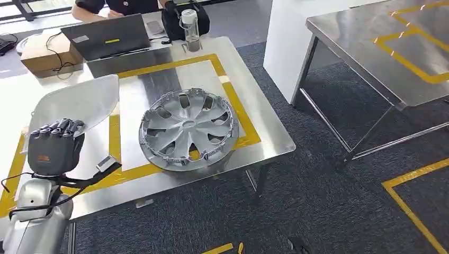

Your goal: Take the parts from the cabinet and place them on the table.

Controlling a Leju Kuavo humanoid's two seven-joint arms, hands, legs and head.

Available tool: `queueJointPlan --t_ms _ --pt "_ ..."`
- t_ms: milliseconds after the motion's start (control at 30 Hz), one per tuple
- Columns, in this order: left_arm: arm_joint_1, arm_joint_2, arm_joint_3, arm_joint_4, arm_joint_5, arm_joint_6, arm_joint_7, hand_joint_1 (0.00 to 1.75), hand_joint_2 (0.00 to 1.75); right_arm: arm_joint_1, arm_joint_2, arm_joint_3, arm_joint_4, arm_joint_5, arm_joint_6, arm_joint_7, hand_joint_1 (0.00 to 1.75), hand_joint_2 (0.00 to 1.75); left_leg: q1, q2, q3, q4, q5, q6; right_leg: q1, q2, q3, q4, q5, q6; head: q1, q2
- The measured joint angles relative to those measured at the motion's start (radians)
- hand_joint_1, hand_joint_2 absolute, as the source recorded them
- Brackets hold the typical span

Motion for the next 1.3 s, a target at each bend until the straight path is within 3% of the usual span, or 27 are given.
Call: queueJointPlan --t_ms 267,400,567,800,1133,1167,1300 --pt "-0.23 0.053 -0.073 0.306 -0.051 -0.011 0.102 1.75 1.75 -0.001 0.001 -0.026 0.0 -0.022 -0.017 0.0 0.0 0.0 0.0 -0.001 0.002 0.001 0.0 0.0 0.001 0.0 0.001 0.0 0.001 0.0 0.001 0.0" --pt "-0.324 0.081 -0.181 0.407 -0.052 -0.15 0.186 1.75 1.75 0.0 0.003 -0.032 0.0 -0.017 -0.014 0.0 0.0 0.0 0.0 0.001 0.003 0.001 0.0 0.0 0.001 0.002 0.001 0.0 0.001 0.0 0.0 0.0" --pt "-0.417 0.158 -0.318 0.476 -0.052 -0.273 0.228 1.75 1.75 0.001 0.013 -0.044 0.0 -0.013 -0.002 0.0 0.0 0.0 0.0 0.003 0.003 0.0 0.0 0.0 0.002 0.003 0.001 0.0 0.001 0.0 0.0 0.0" --pt "-0.505 0.244 -0.414 0.526 -0.052 -0.405 0.283 1.75 1.75 0.0 0.025 -0.069 0.0 -0.037 -0.008 0.0 0.0 0.0 0.0 0.002 0.003 0.0 0.0 0.0 0.003 0.003 0.001 0.0 0.001 0.0 0.0 0.0" --pt "-0.542 0.277 -0.443 0.564 -0.049 -0.444 0.35 1.75 1.75 0.001 0.041 -0.098 0.0 -0.047 -0.003 0.0 0.0 0.0 0.0 0.003 0.003 0.0 0.0 0.0 0.001 0.003 0.002 0.0 0.002 0.0 0.0 0.0" --pt "-0.542 0.285 -0.443 0.566 -0.049 -0.442 0.354 0.0 1.75 0.002 0.043 -0.099 0.0 -0.046 -0.003 0.0 0.0 0.0 0.0 0.004 0.003 0.0 0.0 0.0 0.001 0.003 0.002 0.0 0.002 0.0 0.0 0.0" --pt "-0.542 0.304 -0.443 0.576 -0.049 -0.442 0.37 0.0 1.75 0.002 0.053 -0.1 0.0 -0.045 -0.003 0.0 0.0 0.0 0.0 0.002 0.003 0.0 0.0 0.0 0.002 0.002 0.002 0.0 0.001 0.0 0.0 0.0"
